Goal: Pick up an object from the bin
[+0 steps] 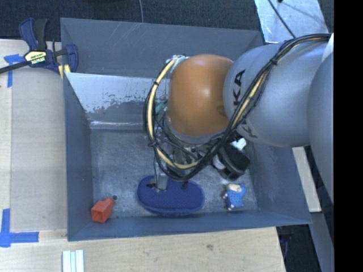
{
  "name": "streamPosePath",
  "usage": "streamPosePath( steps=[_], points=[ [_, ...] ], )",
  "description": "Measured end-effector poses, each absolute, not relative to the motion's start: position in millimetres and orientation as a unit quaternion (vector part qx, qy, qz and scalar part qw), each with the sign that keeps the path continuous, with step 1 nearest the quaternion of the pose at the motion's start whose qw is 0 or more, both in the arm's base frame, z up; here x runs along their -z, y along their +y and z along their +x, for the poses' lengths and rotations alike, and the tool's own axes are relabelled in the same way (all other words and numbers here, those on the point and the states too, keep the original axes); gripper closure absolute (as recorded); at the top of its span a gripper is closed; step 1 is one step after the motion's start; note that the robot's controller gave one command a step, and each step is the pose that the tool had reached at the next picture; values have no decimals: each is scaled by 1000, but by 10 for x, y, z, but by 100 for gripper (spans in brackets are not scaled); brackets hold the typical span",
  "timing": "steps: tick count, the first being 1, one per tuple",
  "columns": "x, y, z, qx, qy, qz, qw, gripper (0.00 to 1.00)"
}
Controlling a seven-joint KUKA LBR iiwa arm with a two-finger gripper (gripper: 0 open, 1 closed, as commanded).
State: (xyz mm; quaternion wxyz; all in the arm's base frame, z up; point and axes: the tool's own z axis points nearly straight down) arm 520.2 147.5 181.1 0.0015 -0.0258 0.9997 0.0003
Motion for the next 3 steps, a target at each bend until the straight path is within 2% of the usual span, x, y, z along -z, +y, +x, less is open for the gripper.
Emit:
streamPosePath(
  steps=[1, 2, 3],
  points=[
    [-694, 1376, 4836, -1, 1000, 3, 3, 0],
    [-739, 1380, 4856, -1, 1000, 3, 5, 100],
    [-2061, 1251, 5125, -1, 1000, 8, 6, 100]
  ],
)
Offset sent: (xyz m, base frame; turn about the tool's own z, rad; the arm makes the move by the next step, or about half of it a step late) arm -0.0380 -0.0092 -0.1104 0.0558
